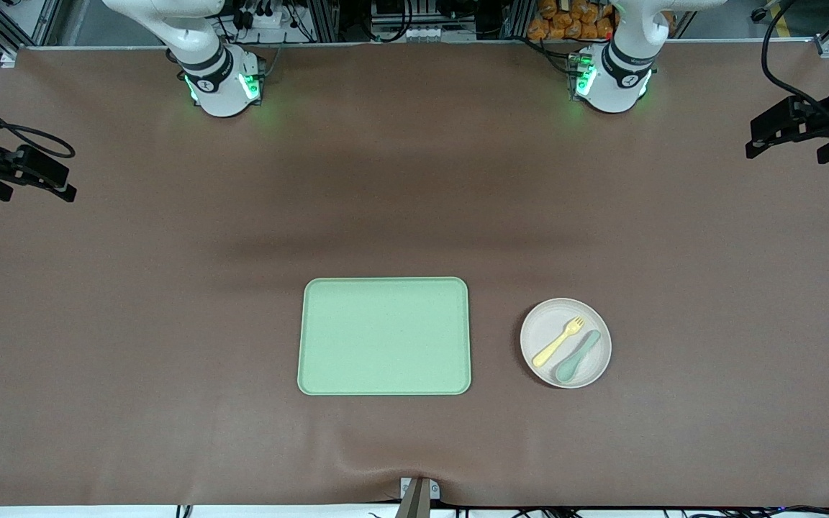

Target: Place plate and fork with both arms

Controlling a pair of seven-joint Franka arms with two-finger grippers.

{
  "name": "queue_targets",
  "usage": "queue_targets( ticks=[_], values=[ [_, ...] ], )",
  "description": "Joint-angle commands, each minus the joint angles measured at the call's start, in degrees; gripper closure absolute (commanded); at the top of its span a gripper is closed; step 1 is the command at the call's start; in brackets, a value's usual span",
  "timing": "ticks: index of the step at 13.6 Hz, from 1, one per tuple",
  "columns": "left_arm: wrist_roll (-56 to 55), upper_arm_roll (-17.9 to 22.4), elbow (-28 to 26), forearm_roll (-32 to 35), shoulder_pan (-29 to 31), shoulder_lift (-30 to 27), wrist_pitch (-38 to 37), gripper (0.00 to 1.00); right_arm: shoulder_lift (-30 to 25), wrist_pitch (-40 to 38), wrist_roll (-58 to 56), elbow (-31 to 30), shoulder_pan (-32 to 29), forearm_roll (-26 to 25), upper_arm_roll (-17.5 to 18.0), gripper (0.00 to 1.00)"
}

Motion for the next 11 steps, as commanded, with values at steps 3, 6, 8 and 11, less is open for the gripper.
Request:
queue_targets(
  ticks=[3,6,8,11],
  values=[
    [-1.4,-0.1,0.2,-0.8,1.0,10.4,3.7,0.0,0.2,-0.8,-0.6,1.0,-0.7,0.0,0.4,0.0],
    [-0.4,0.0,0.2,-0.9,1.0,18.8,13.0,0.0,0.2,-0.8,-0.6,1.0,-0.7,0.0,0.4,0.0],
    [0.3,0.1,0.2,-0.3,1.2,23.8,19.6,0.0,0.2,-0.8,-0.6,1.0,-0.8,0.0,0.4,0.0],
    [1.7,-0.2,0.6,-2.6,0.9,28.1,25.5,0.0,0.2,-0.8,-0.6,1.0,-0.8,0.0,0.4,0.0]
  ],
)
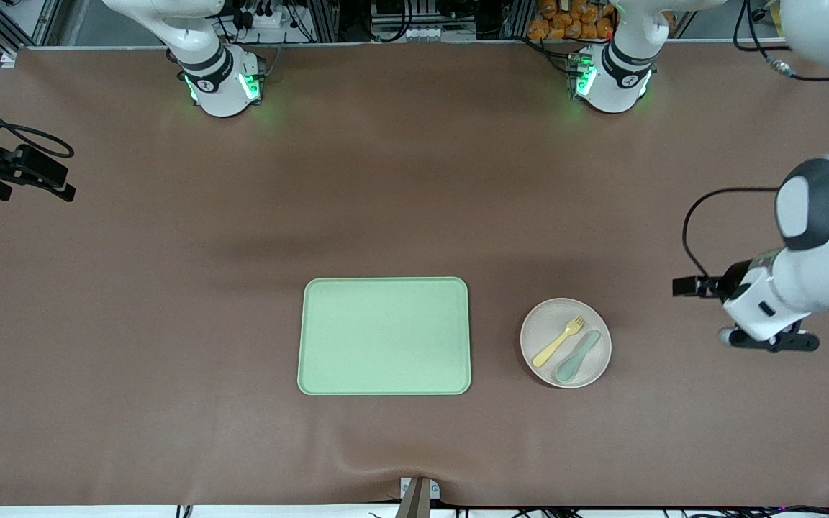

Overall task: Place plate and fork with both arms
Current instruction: 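Reach the left gripper to the rim of the white plate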

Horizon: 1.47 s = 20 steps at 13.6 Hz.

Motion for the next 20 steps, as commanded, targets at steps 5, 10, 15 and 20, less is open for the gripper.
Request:
queue_targets(
  ticks=[5,10,15,20],
  values=[
    [4.4,-1.4,1.8,-1.7,-2.3,14.5,22.4,0.0,0.2,-0.7,-0.6,0.8,-0.6,0.0,0.4,0.0],
    [6.4,-2.6,1.7,-1.9,-2.3,17.6,29.4,0.0,0.2,-0.8,-0.6,0.8,-0.6,0.0,0.4,0.0],
    [7.6,-3.3,1.9,-1.8,-3.1,21.4,32.2,0.0,0.2,-0.7,-0.6,0.8,-0.7,0.0,0.4,0.0],
    [9.6,-3.3,1.9,-1.8,-3.1,22.5,35.0,0.0,0.3,-0.7,-0.6,0.8,-1.0,0.0,0.4,0.0]
  ],
)
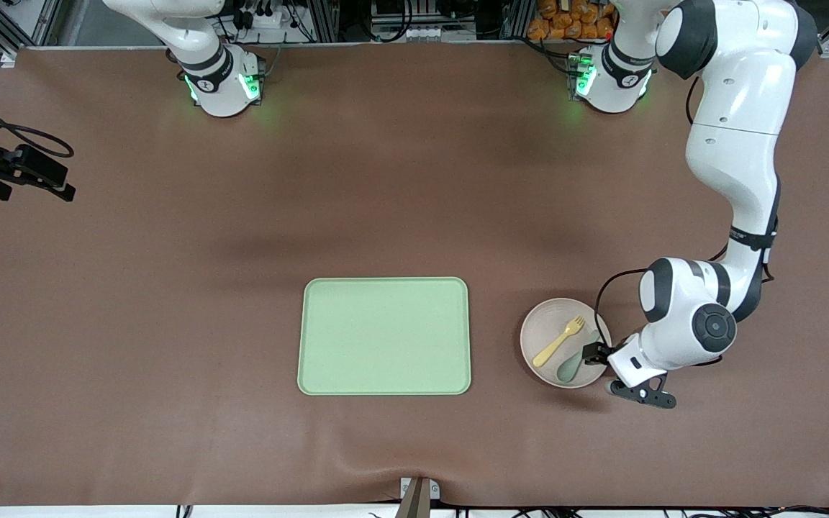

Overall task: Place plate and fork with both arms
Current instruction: 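Reach the left gripper to the rim of the white plate, then grasp the white plate rim with the left gripper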

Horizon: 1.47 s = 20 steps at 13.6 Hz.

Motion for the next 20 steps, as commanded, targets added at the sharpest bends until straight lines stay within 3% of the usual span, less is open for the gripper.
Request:
queue_targets(
  ticks=[1,2,3,4,10,14,20],
  values=[
    [1.4,0.1,1.2,-1.1,-0.1,0.6,0.4,0.0,0.4,-0.6,-0.6,0.8,-1.1,0.0,0.4,0.0],
    [0.9,0.1,1.1,-1.1,-0.2,0.6,0.4,0.24,0.4,-0.6,-0.6,0.8,-1.1,0.0,0.4,0.0],
    [0.1,0.1,1.1,-1.2,-0.4,0.6,0.4,0.71,0.4,-0.6,-0.6,0.8,-1.1,0.0,0.4,0.0],
    [-0.3,0.2,1.1,-1.1,-0.7,0.6,0.4,1.0,0.4,-0.6,-0.6,0.8,-1.1,0.0,0.4,0.0],
    [0.2,0.1,-0.5,-1.2,0.3,-0.6,-0.4,1.0,0.4,-0.6,-0.6,0.8,-1.1,0.0,0.4,0.0],
    [0.2,-0.2,-4.4,-1.5,1.5,-5.1,-1.9,1.0,0.4,-0.6,-0.6,0.8,-1.2,0.0,0.4,0.0],
    [-0.2,-8.6,-4.6,-5.1,11.0,-10.9,-10.8,1.0,0.4,-0.6,-0.7,0.8,-1.2,0.0,0.4,0.0]
  ],
)
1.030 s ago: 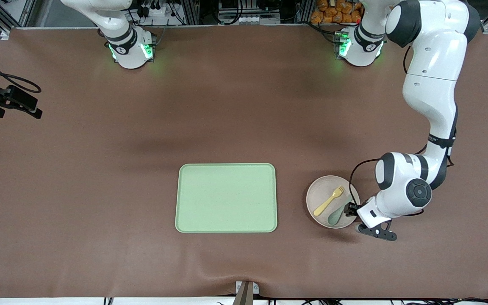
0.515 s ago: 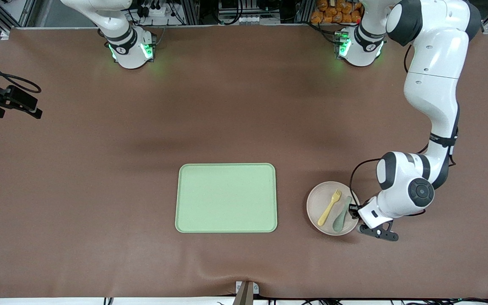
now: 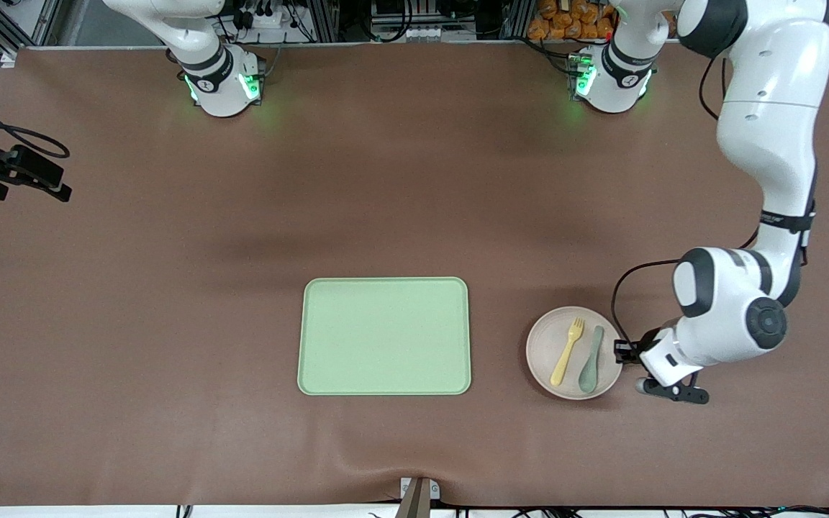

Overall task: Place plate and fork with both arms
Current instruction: 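Grasp the white plate rim with the left gripper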

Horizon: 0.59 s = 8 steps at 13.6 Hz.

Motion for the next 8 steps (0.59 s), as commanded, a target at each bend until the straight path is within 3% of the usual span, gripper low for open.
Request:
queue_targets(
  ticks=[1,8],
  values=[
    [-0.9,-4.1,-2.7,-1.6,4.1,-4.0,-3.5,1.0,0.3,-0.6,-0.7,0.8,-0.7,0.0,0.4,0.0],
    [-18.0,-11.3,-2.1,-0.9,2.3,-4.8,-3.9,1.0,0.3,-0.7,-0.7,0.8,-0.7,0.0,0.4,0.0]
  ],
)
